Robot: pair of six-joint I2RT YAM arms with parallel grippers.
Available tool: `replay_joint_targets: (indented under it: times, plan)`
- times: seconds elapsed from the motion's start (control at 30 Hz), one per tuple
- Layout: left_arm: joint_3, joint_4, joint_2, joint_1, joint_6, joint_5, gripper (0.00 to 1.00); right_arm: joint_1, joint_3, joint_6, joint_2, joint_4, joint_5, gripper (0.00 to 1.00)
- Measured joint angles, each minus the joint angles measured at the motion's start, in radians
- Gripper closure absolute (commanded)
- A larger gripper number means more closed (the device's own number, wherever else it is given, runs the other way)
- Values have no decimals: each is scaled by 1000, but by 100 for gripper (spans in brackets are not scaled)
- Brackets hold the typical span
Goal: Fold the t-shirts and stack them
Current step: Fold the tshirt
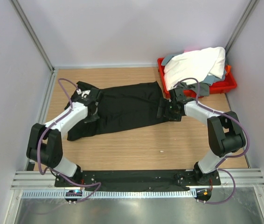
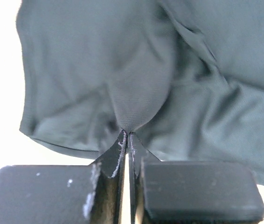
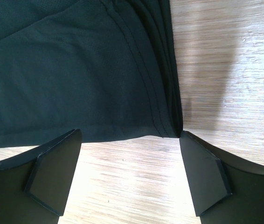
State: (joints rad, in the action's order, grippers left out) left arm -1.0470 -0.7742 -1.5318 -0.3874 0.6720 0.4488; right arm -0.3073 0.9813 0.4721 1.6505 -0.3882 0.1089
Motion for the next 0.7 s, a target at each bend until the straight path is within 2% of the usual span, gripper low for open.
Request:
replay_joint_targets:
  times: [0.17, 0.37, 0.47, 0.53, 0.6, 0.7]
  plan:
    - [-61, -51, -6, 99, -29, 23, 92, 1, 0, 0, 0, 0, 11, 8]
    - [-209, -129, -144, 204, -64, 55, 64, 1, -2, 0, 0, 0, 20, 8]
    - [-298, -164, -220, 240, -80, 81, 64, 1, -8, 0, 0, 0, 25, 8]
    - [-342, -184, -245, 256, -80, 88, 57, 1, -13, 0, -1, 0, 25, 8]
    - [-346, -193, -232, 264, -79, 74, 46, 1, -17, 0, -6, 0, 25, 8]
    - [-271, -177, -140, 258, -59, 11, 43, 1, -27, 0, -26, -1, 25, 7]
